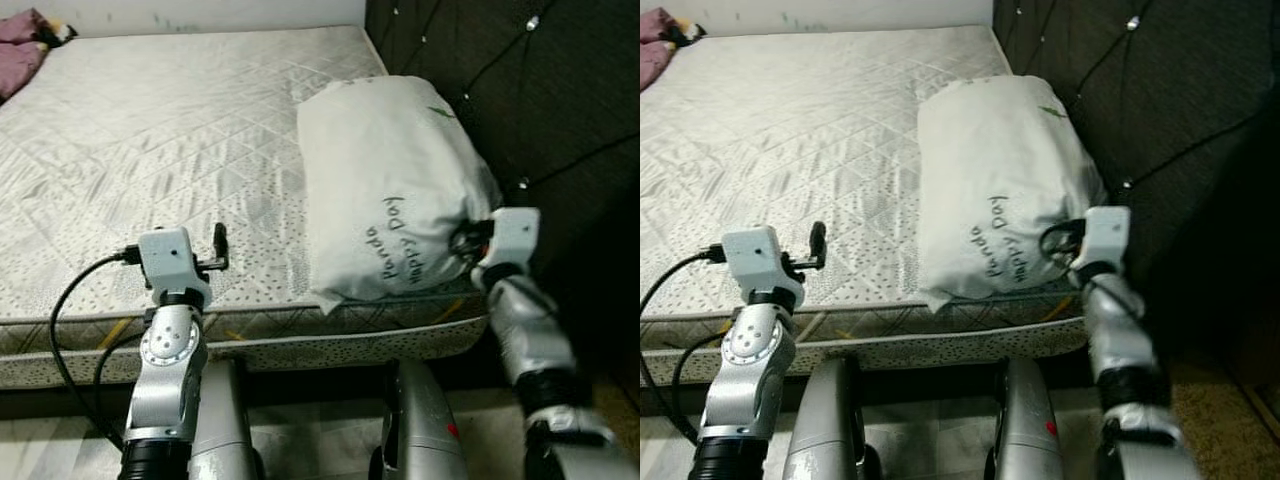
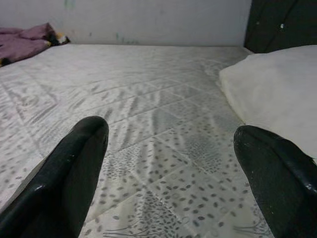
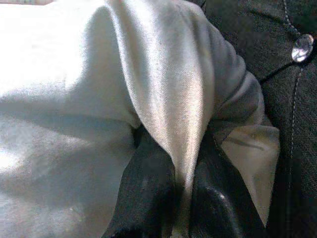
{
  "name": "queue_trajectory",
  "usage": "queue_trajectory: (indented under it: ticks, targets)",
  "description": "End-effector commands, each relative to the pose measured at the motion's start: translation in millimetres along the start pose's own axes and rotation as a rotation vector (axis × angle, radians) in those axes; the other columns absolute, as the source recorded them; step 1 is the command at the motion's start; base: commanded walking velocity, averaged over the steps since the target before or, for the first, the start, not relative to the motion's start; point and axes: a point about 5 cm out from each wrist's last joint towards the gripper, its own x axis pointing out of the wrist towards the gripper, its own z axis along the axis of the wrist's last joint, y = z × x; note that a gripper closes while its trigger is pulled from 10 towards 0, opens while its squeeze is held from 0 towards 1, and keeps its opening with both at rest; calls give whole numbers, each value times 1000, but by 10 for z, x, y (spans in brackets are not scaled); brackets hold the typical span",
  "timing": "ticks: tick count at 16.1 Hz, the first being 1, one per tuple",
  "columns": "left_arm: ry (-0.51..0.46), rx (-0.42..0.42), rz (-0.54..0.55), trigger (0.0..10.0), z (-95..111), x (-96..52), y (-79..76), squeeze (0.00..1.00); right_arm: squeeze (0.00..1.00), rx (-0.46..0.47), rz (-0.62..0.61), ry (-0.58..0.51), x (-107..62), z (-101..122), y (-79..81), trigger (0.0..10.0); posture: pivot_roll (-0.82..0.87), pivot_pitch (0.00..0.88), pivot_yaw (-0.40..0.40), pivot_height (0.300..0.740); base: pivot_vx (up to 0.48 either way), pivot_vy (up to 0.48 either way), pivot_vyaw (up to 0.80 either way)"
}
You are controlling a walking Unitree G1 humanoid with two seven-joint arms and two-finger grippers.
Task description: Clean up the room
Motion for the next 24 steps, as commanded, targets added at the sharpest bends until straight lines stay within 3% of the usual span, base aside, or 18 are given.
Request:
queue_trajectory:
  ticks: [1,4,6,7,9,10,11,12,17,21,22,23,24]
  targets:
    - [7,9,4,10000,-31,-19,27,0,0,19,69,-1,-71,-20,207,0,-47,0,34,519,0,0,0]
    - [11,14,5,10000,-46,-28,39,0,0,33,95,19,-151,-72,329,0,-45,0,34,519,0,0,0]
    - [8,18,4,10000,-42,-14,40,0,0,6,131,31,-60,-21,330,0,-43,0,36,519,0,0,0]
    - [6,19,3,10000,-35,-2,37,0,0,-13,145,33,9,28,281,0,-40,0,34,519,0,0,0]
    - [0,24,14,10000,-26,14,73,0,0,-112,96,27,250,318,-122,0,-38,0,22,519,0,0,0]
    - [1,26,18,10000,-32,12,83,0,0,-127,84,25,289,390,-194,0,-38,0,21,519,0,0,0]
    - [2,26,25,10000,-40,3,95,0,0,-161,9,17,386,597,-394,0,-36,0,17,519,0,0,0]
    - [0,25,37,10000,-36,5,104,0,0,-158,-49,7,433,717,-480,0,-36,0,15,519,0,0,0]
    - [-9,36,54,10000,-16,25,169,0,0,-154,-72,-33,516,918,-526,0,-18,0,7,519,0,0,0]
    - [-3,36,45,10000,-34,24,132,0,0,-156,-52,11,484,713,-505,0,-23,0,10,519,0,0,0]
    - [-1,31,34,10000,-40,16,100,0,0,-141,-34,16,455,607,-447,10000,-30,0,17,519,0,0,0]
    - [4,27,22,10000,-51,2,76,0,1000,-122,-8,-10,415,511,-351,10000,-31,0,19,519,0,0,0]
    - [7,26,19,10000,-56,-4,73,0,1000,-129,13,-22,386,454,-279,10000,-34,0,23,519,0,0,0]
